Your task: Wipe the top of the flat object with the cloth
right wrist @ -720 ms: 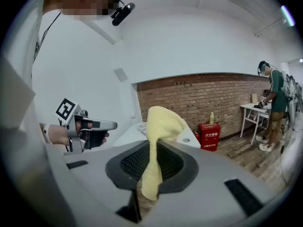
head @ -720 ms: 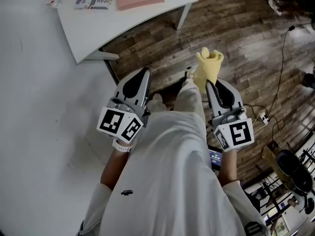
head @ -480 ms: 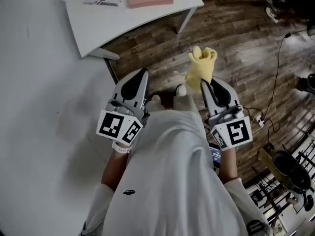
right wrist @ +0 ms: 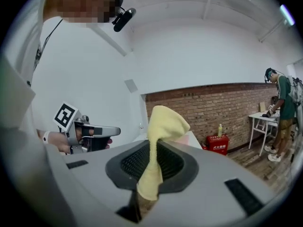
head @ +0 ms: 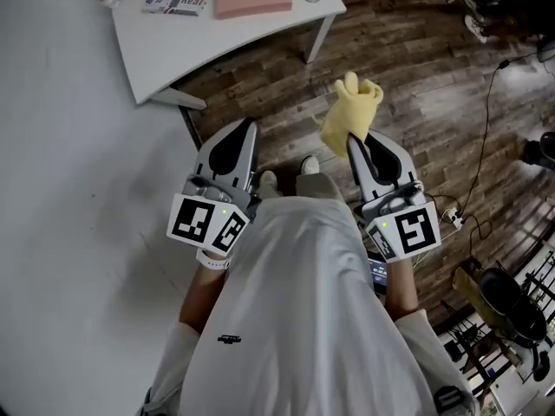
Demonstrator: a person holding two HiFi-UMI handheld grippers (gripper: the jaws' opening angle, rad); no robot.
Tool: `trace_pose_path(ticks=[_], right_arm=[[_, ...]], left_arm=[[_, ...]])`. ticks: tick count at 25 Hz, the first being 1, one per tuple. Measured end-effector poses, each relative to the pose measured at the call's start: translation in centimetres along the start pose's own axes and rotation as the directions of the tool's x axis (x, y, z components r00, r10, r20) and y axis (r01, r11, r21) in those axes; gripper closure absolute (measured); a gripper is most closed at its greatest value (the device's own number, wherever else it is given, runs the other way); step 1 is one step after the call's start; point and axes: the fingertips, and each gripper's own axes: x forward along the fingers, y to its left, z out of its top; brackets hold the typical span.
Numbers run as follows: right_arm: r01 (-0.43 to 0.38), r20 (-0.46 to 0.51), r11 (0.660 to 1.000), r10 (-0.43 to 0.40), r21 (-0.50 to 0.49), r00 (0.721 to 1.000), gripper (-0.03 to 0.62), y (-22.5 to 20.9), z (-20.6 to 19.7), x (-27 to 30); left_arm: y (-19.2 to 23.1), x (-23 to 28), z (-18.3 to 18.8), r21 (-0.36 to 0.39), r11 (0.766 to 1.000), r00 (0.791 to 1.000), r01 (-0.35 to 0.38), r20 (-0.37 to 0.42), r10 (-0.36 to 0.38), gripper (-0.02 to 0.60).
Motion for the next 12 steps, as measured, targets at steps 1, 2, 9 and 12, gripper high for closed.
trace_pose_path(ticks=[1,2,9,12], right_arm=[[-0.033,0.025,0.999,0.033,0.004,0.999,0.545,-0.3,0.2,-0.3],[-0.067,0.049,0.998,0.067,0.008,0.997,0.546,-0.6,0.4,-0.6],[-0.071,-0.009,0.995,0.071,-0.063,0.997,0.548,-4.8,-1.2,-1.4],[-0.103,0.05,0.994,0.104,-0.02,0.993,0.548,-6.9,-1.0,-2.5]], left_arm=[[-0.6,0.6,-0.1,0.008,1.0,1.0,0.001,-0.002,-0.001,0.563],[-1.1,1.3,-0.2,0.016,1.0,1.0,0.002,-0.006,-0.001,0.563],[-4.3,4.9,-0.6,0.078,0.997,0.999,-0.019,-0.041,0.023,0.563],[-5.0,6.0,-0.5,0.126,0.991,0.997,-0.049,-0.052,0.056,0.563]])
